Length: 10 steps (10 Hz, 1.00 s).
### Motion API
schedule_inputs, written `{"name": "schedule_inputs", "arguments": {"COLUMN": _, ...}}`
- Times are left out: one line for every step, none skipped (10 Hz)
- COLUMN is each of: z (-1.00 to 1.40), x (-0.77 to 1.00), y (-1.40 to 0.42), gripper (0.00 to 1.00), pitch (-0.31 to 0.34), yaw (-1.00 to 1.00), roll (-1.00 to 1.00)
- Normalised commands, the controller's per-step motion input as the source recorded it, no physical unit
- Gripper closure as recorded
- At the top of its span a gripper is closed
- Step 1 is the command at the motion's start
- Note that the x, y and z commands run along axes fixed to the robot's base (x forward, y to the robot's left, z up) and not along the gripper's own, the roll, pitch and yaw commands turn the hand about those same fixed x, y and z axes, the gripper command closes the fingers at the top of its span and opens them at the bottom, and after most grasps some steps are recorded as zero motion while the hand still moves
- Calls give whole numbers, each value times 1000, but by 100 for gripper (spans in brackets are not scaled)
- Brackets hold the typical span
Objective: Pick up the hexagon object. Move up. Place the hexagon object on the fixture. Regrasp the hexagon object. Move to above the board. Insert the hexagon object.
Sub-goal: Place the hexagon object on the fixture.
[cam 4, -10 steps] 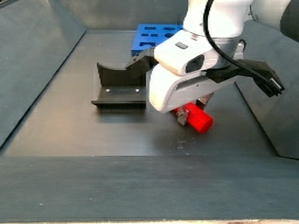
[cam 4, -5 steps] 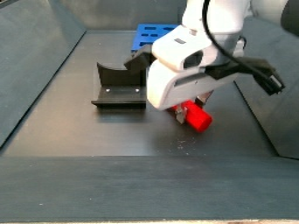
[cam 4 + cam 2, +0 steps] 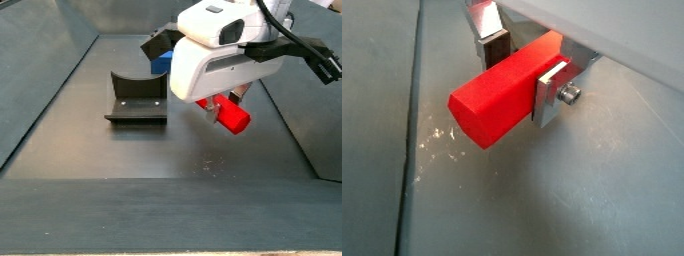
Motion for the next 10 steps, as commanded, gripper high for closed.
{"name": "schedule_inputs", "arguments": {"z": 1000, "x": 3, "y": 0, "gripper": 100, "pitch": 4, "yaw": -2, "roll": 6}}
{"name": "schedule_inputs", "arguments": {"z": 1000, "x": -5, "y": -1, "gripper": 100, "pitch": 20, "yaw": -3, "roll": 5}}
{"name": "schedule_inputs", "arguments": {"z": 1000, "x": -12, "y": 3, "gripper": 100, "pitch": 36, "yaw": -6, "roll": 18}}
{"name": "schedule_inputs", "arguments": {"z": 1000, "x": -15, "y": 5, "gripper": 100, "pitch": 43, "yaw": -9, "roll": 24}}
{"name": "schedule_inputs", "arguments": {"z": 1000, "x": -20, "y": 8, "gripper": 100, "pitch": 51, "yaw": -14, "roll": 40}}
{"name": "schedule_inputs", "arguments": {"z": 1000, "x": -23, "y": 8, "gripper": 100, "pitch": 56, "yaw": -18, "roll": 52}}
{"name": "schedule_inputs", "arguments": {"z": 995, "x": -28, "y": 9, "gripper": 100, "pitch": 64, "yaw": -15, "roll": 63}}
{"name": "schedule_inputs", "arguments": {"z": 892, "x": -26, "y": 8, "gripper": 100, "pitch": 69, "yaw": -10, "roll": 66}}
{"name": "schedule_inputs", "arguments": {"z": 631, "x": -14, "y": 7, "gripper": 100, "pitch": 80, "yaw": -2, "roll": 76}}
{"name": "schedule_inputs", "arguments": {"z": 524, "x": -8, "y": 6, "gripper": 100, "pitch": 86, "yaw": 3, "roll": 79}}
